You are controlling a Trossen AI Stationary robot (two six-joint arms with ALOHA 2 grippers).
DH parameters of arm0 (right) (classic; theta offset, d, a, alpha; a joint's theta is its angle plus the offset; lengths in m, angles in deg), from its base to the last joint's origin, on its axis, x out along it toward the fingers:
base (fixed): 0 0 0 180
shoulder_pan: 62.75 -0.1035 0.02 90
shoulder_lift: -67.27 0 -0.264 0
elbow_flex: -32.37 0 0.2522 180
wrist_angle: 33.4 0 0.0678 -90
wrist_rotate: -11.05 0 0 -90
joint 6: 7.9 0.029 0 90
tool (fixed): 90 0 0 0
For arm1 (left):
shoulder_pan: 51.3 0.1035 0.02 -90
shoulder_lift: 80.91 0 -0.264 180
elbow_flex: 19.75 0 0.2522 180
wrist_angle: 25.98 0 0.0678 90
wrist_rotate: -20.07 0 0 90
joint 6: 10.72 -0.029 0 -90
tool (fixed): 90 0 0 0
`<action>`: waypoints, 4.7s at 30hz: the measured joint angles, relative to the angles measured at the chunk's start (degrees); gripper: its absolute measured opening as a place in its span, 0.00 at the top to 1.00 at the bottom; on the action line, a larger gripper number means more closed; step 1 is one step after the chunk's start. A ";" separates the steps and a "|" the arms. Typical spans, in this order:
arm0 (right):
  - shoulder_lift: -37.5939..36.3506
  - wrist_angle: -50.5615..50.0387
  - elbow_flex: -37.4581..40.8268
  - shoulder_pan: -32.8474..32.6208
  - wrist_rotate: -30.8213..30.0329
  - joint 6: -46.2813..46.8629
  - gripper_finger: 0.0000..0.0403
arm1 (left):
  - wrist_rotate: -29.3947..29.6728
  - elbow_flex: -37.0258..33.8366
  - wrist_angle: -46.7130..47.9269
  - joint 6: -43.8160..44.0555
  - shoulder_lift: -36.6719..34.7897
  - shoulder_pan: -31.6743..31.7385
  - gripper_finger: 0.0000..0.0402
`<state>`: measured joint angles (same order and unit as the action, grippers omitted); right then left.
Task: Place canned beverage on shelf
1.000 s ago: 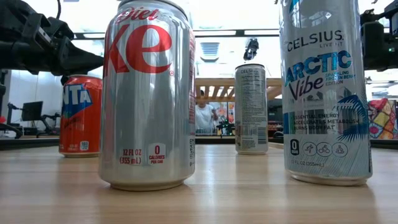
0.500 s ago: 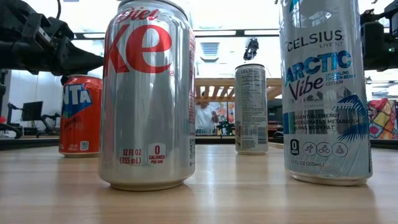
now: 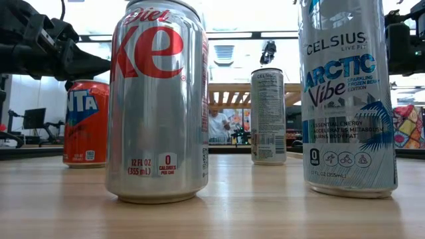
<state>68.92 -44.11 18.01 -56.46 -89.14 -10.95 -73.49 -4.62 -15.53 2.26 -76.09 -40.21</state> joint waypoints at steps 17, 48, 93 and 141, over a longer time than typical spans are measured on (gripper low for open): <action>0.00 9.06 0.00 -0.01 -0.46 22.49 0.98 | 1.55 0.00 -26.58 13.20 -0.01 -0.01 1.00; 23.00 34.71 -8.13 -0.01 -0.36 14.27 0.98 | 6.02 3.69 -35.26 11.10 13.64 -0.04 1.00; 46.07 -7.23 -36.75 -0.03 0.10 16.65 0.98 | 7.56 40.20 35.37 15.95 43.32 -25.40 1.00; 46.12 -7.52 -36.66 -0.03 0.09 16.50 0.98 | 11.10 43.95 43.69 13.14 55.35 -26.64 0.22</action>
<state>115.04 -51.63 -18.64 -56.49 -89.05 5.55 -62.38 39.33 28.16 15.40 -20.75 -66.85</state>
